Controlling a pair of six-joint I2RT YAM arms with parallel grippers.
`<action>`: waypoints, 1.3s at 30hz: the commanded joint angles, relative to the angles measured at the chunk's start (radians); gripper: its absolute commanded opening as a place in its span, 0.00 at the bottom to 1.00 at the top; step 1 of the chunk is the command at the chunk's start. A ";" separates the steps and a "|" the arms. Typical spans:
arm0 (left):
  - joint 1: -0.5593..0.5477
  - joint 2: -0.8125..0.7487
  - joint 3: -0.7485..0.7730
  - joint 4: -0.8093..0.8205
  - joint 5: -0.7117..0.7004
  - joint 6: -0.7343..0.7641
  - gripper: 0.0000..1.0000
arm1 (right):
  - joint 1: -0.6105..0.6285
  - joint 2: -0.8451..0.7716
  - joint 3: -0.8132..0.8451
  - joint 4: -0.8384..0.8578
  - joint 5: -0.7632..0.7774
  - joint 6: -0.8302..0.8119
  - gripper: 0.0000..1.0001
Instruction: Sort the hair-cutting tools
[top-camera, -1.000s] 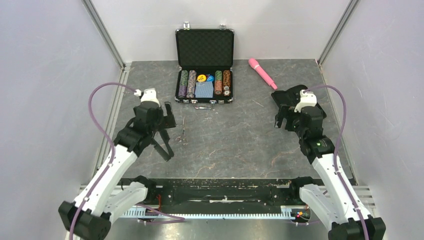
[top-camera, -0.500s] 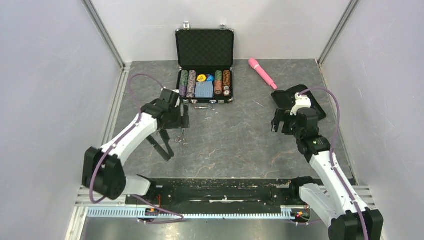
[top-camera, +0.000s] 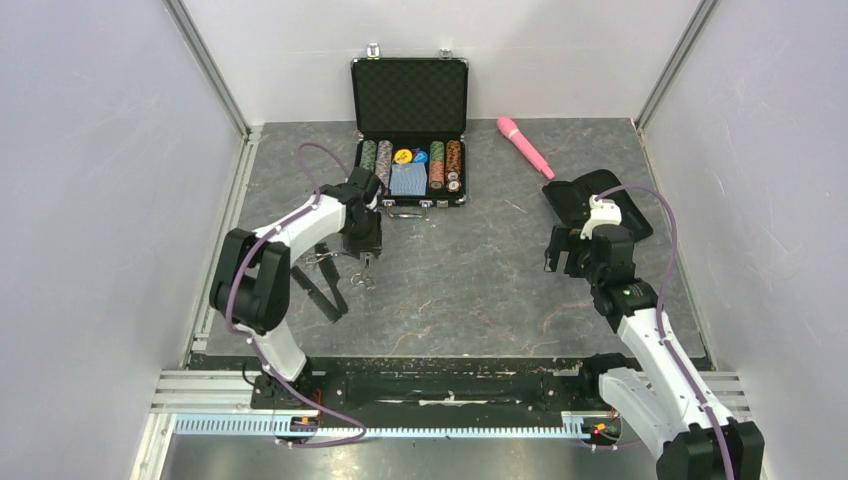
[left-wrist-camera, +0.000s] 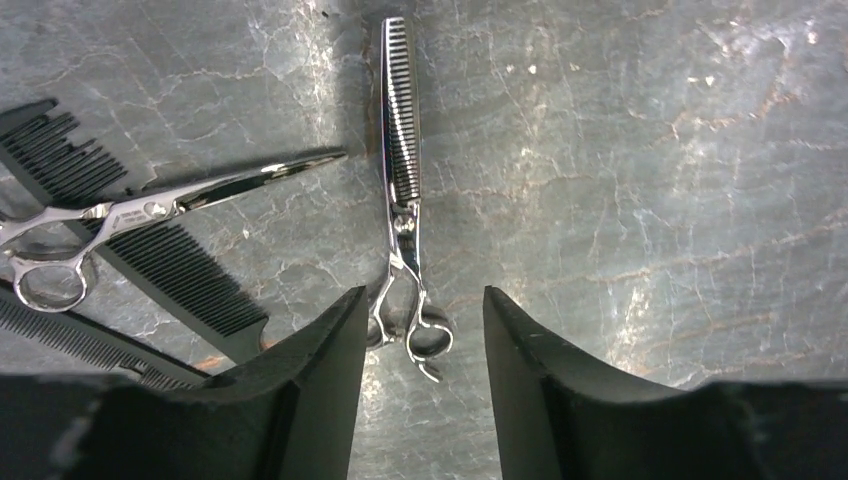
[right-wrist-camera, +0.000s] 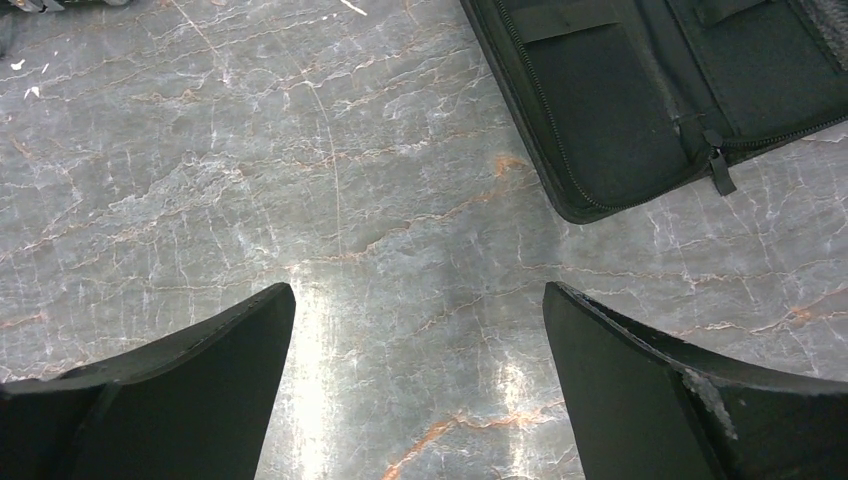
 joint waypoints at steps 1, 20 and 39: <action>0.014 0.066 0.066 -0.020 0.016 0.014 0.50 | 0.002 -0.015 -0.006 0.046 0.042 -0.007 0.98; 0.049 0.222 0.098 -0.013 0.043 0.023 0.36 | 0.002 -0.029 -0.025 0.053 0.072 -0.005 0.98; 0.006 0.071 0.048 -0.030 0.096 0.002 0.02 | 0.002 -0.069 -0.033 0.049 0.105 -0.003 0.98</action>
